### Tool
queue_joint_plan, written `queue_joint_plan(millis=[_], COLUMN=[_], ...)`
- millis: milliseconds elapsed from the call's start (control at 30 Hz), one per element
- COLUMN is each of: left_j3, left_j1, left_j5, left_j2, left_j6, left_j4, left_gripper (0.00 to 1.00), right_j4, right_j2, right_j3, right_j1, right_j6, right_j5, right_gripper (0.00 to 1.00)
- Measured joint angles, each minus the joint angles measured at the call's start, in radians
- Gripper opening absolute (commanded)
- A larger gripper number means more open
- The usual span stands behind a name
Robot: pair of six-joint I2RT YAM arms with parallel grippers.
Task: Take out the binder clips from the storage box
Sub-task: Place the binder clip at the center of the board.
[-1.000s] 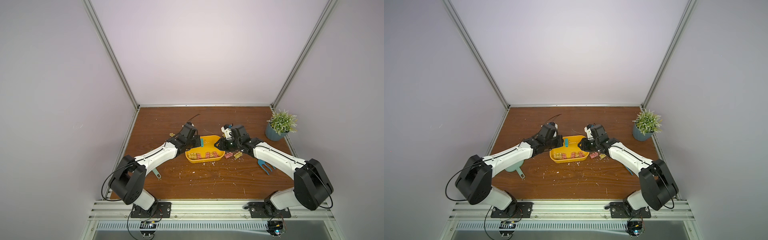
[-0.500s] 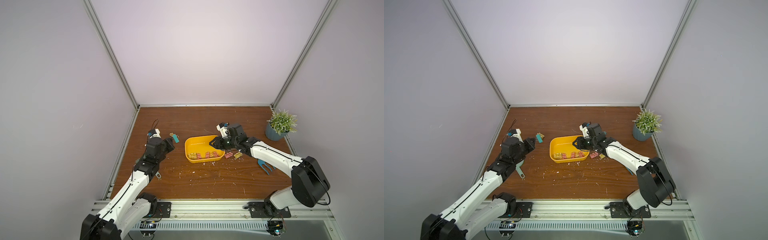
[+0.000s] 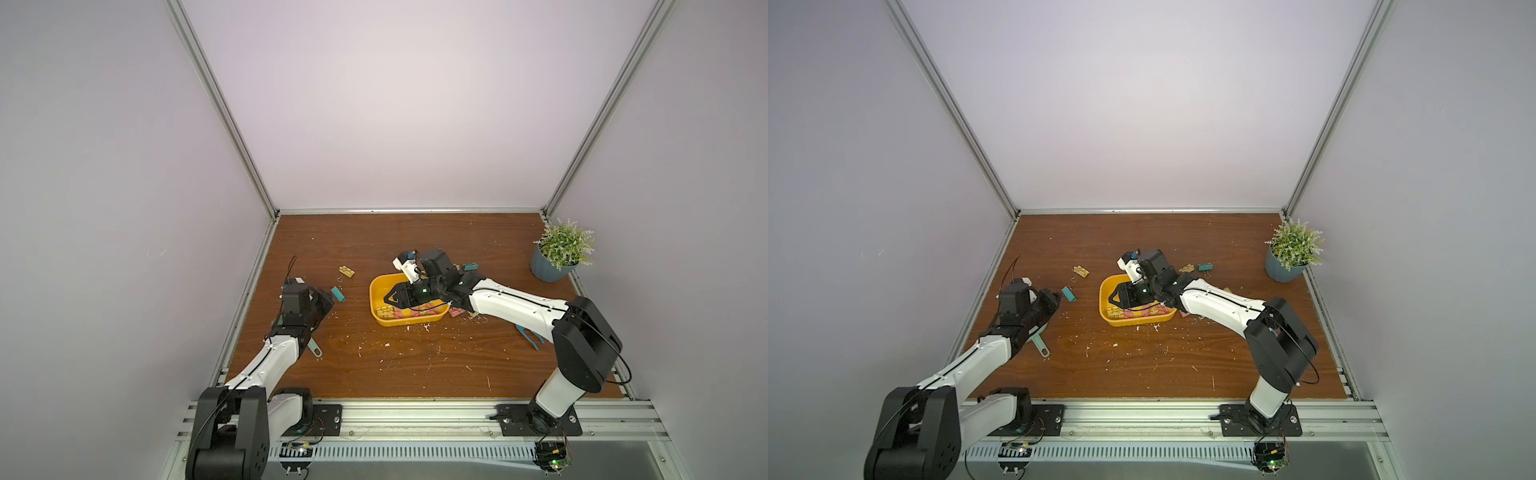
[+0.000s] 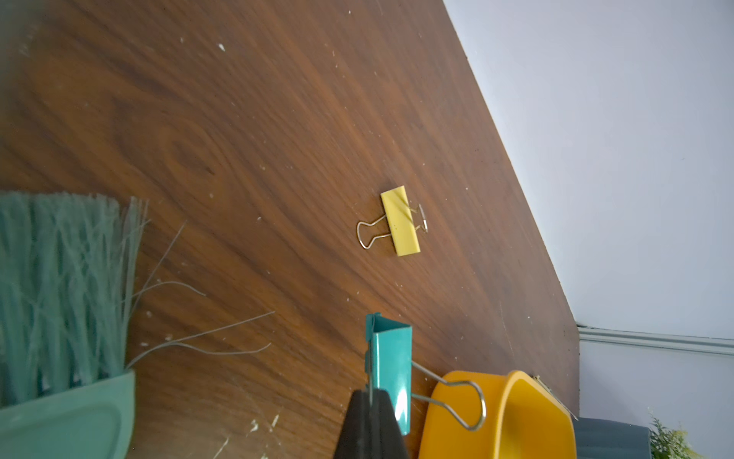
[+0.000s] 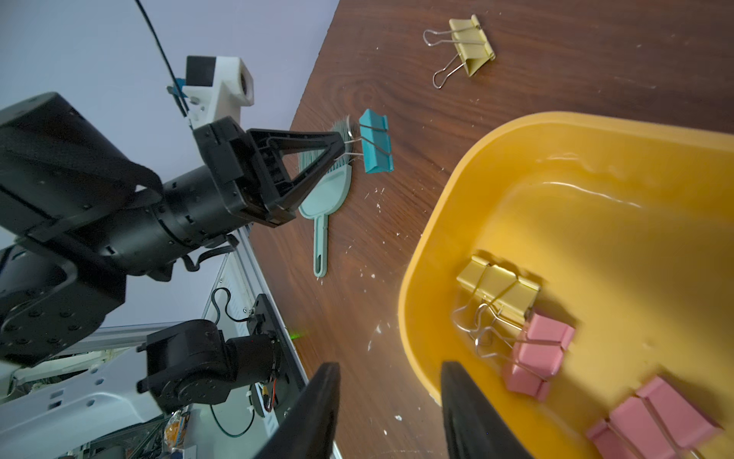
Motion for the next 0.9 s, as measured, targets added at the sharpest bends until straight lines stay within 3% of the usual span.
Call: queue_joint_plan(millis=[200, 367, 433, 533, 633, 733, 900], left_j3=[-0.004, 0.005, 0.007, 0.006, 0.006, 0.003, 0.002], left_j1=[0.005, 0.011, 0.011, 0.012, 0.013, 0.014, 0.014], left_j5=[0.036, 0.046, 0.042, 0.024, 0.009, -0.002, -0.047], left_j2=[0.148, 0.215, 0.224, 0.233, 0.229, 0.187, 0.021], left_j6=[-0.021, -0.043, -0.044, -0.055, -0.060, -0.053, -0.030], left_j4=[0.132, 0.172, 0.174, 0.144, 0.113, 0.072, -0.041], left_gripper=[0.00, 0.06, 0.22, 0.33, 0.37, 0.47, 0.56], right_j4=[-0.020, -0.049, -0.056, -0.065, -0.075, -0.081, -0.105], right_j2=[0.027, 0.028, 0.028, 0.028, 0.028, 0.028, 0.022], right_j3=[0.025, 0.056, 0.066, 0.068, 0.068, 0.068, 0.068], right_j1=[0.005, 0.005, 0.005, 0.005, 0.005, 0.005, 0.005], right_j6=[-0.003, -0.010, -0.012, -0.015, -0.016, -0.023, -0.037], right_j5=[0.002, 0.003, 0.005, 0.006, 0.006, 0.014, 0.074], right_gripper=[0.48, 0.49, 0.49, 0.49, 0.49, 0.49, 0.49])
